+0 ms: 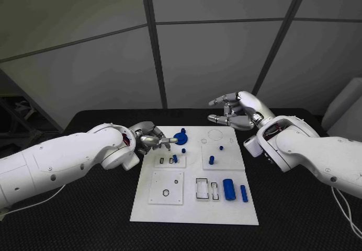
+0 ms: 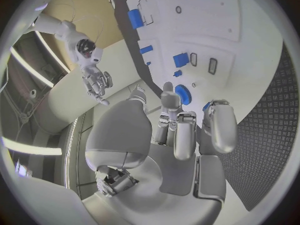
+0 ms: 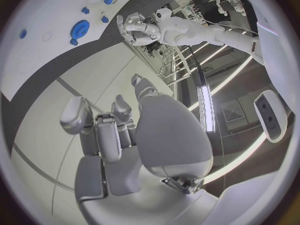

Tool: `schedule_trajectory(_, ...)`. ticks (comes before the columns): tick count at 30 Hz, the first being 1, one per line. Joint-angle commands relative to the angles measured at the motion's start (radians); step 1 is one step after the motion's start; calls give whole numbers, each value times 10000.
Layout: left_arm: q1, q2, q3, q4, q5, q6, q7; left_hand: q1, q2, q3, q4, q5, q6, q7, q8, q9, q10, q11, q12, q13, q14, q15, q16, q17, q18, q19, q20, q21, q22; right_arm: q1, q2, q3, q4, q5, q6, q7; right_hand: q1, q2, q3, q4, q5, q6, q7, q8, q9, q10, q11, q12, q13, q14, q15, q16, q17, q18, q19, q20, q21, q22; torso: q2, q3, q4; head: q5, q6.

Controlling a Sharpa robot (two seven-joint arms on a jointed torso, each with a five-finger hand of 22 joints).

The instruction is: Assemble the parts on the task board

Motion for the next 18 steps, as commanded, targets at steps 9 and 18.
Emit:
schedule_trajectory(9,131,694,11,-160,-2469,1203,-2790,-124,350,-608,77,-93,-583,-105,1079,1358,186,-63,1372,1358,1052,-56,139,2623,-27,193,-35,389,672,58,-417,18,96,523,-111,-604,-42,49,-65,33,363,172,-71,134,0,-42,-107,-108,-140,689,-134,-151,1346,150,-114,-141,-160,-202,-45,10,-24,104,-20)
schedule_trajectory(18,162,1039,10,-342,-2623,1424,-2978,-165,369,-677,83,-107,-628,-119,1189,1513,172,-72,1389,1369,1052,-61,139,2623,-40,219,-40,427,750,61,-416,18,42,434,-101,-789,-64,39,-83,46,410,188,-80,155,-4,-48,-116,-124,-165,675,-142,-182,1290,163,-155,-150,-204,-270,-34,3,-12,108,-94)
